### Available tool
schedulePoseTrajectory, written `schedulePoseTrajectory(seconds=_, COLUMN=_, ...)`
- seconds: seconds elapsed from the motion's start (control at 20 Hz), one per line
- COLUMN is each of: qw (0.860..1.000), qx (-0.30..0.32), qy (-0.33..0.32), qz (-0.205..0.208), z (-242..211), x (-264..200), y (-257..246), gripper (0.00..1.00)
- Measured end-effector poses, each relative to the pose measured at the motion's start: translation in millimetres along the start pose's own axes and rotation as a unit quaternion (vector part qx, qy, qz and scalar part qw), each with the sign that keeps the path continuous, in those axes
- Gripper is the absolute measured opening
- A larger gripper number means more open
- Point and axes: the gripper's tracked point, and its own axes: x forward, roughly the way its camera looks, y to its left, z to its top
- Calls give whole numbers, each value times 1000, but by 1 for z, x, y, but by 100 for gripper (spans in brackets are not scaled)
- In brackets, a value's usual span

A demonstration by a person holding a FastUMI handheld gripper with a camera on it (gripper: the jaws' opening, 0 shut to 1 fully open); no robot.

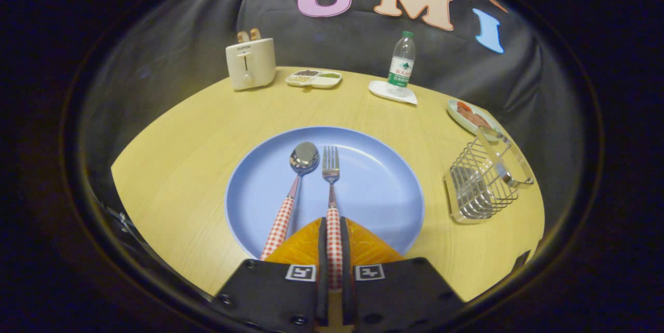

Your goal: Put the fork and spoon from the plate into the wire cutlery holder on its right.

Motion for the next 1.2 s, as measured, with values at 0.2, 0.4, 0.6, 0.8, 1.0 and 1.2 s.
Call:
schedulePoseTrajectory(seconds=0.2, qw=1000, qx=24, qy=8, qz=2, z=6, x=-5, y=-5, gripper=7)
schedulePoseTrajectory(seconds=0.4, qw=998, qx=51, qy=2, qz=37, z=24, x=-29, y=-2, gripper=7)
schedulePoseTrajectory(seconds=0.6, qw=995, qx=81, qy=13, qz=56, z=40, x=-62, y=-24, gripper=7)
schedulePoseTrajectory(seconds=0.8, qw=995, qx=94, qy=11, qz=31, z=69, x=-95, y=-85, gripper=7)
schedulePoseTrajectory(seconds=1.0, qw=997, qx=70, qy=35, qz=-7, z=80, x=-110, y=-149, gripper=7)
schedulePoseTrajectory(seconds=1.2, qw=993, qx=51, qy=105, qz=-14, z=69, x=-108, y=-183, gripper=7)
